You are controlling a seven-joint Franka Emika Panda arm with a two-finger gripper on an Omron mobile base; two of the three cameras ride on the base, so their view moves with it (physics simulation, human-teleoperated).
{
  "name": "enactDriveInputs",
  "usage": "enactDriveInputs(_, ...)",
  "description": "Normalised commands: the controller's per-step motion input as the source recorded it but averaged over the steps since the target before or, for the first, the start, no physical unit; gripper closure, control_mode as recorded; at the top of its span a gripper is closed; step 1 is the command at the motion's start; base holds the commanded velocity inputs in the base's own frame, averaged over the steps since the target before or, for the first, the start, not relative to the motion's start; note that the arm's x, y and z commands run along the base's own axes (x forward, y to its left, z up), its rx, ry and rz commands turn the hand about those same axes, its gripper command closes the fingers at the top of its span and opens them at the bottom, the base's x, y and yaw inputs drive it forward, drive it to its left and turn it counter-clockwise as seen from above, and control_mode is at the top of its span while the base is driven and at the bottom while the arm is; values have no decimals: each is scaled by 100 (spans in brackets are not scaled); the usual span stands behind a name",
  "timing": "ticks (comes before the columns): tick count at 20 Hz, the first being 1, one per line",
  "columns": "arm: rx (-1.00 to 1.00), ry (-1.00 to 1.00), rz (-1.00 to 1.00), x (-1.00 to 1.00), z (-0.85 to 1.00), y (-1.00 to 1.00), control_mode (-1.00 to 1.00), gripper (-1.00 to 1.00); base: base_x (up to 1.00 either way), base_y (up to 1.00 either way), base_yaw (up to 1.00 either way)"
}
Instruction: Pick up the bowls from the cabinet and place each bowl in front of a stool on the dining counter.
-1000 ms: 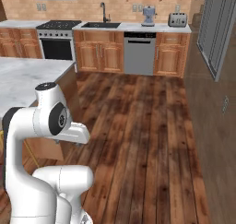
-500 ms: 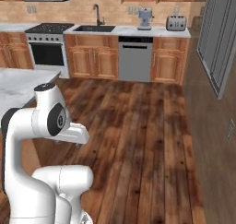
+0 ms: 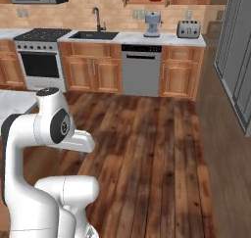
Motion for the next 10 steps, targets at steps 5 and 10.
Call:
enactDriveInputs(5, 0, 0, 0, 0, 0, 0, 100, -100, 100, -4, 0)
enactDriveInputs(10, 0, 0, 0, 0, 0, 0, 100, -100, 100, -1, 0)
